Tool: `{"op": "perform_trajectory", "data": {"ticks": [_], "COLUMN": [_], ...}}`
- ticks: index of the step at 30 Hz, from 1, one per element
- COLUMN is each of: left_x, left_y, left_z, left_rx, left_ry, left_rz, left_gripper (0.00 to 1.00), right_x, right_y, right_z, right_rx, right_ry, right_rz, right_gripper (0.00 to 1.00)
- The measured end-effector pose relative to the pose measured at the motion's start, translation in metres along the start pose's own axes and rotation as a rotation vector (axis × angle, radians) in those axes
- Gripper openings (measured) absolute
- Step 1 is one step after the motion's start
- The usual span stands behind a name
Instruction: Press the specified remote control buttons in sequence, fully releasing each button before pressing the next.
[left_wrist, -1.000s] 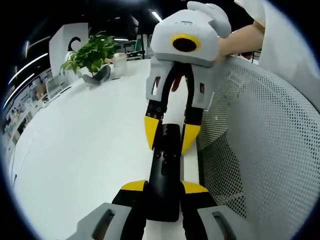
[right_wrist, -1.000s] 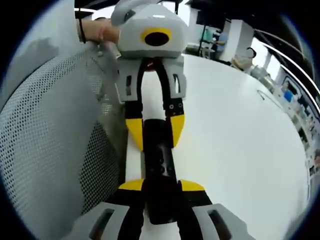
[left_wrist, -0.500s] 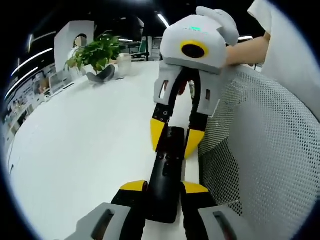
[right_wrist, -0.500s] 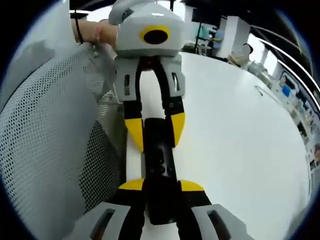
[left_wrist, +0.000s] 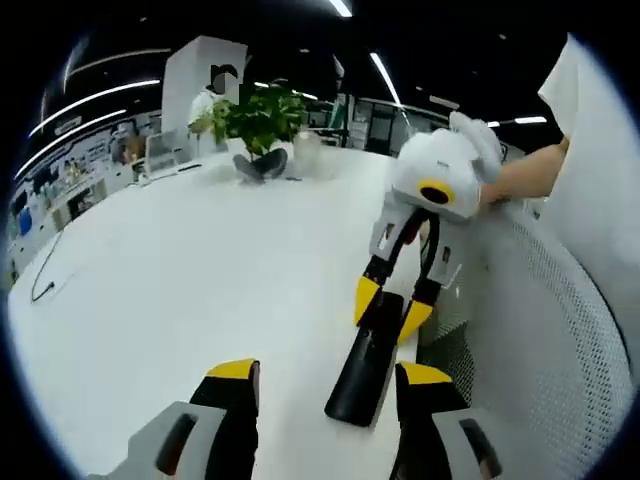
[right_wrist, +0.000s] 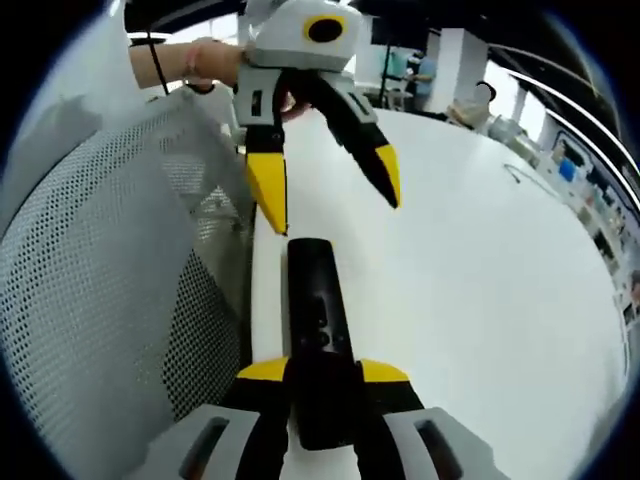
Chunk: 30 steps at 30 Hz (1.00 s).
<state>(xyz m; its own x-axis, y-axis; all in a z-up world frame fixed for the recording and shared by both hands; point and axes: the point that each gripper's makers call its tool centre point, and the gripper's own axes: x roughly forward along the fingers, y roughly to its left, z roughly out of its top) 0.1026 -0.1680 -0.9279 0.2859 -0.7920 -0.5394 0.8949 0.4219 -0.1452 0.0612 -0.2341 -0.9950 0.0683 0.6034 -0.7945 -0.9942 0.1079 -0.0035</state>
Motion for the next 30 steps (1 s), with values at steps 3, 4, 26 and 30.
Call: {"op": "perform_trajectory", "data": {"ticks": [3, 4, 26, 30], "left_x": [-0.014, -0.019, -0.128, -0.136], "left_y": [0.012, 0.017, 0.061, 0.065], "left_z": [0.016, 0.018, 0.069, 0.060], "left_rx": [-0.025, -0.010, -0.027, -0.032], "left_ry": [-0.076, -0.081, -0.533, -0.543], "left_rz": [0.072, 0.114, 0.666, 0.768], "left_gripper": [0.62, 0.64, 1.00, 1.00], "right_x": [0.000, 0.001, 0.001, 0.001], "right_y": [0.000, 0.000, 0.000, 0.000], "right_z": [0.000, 0.000, 0.001, 0.001], "right_rx": [0.001, 0.000, -0.001, 0.003], "right_ry": [0.001, 0.003, 0.010, 0.011], "right_rz": [0.000, -0.003, -0.010, -0.012], "right_gripper": [0.22, 0.22, 0.22, 0.22]}}
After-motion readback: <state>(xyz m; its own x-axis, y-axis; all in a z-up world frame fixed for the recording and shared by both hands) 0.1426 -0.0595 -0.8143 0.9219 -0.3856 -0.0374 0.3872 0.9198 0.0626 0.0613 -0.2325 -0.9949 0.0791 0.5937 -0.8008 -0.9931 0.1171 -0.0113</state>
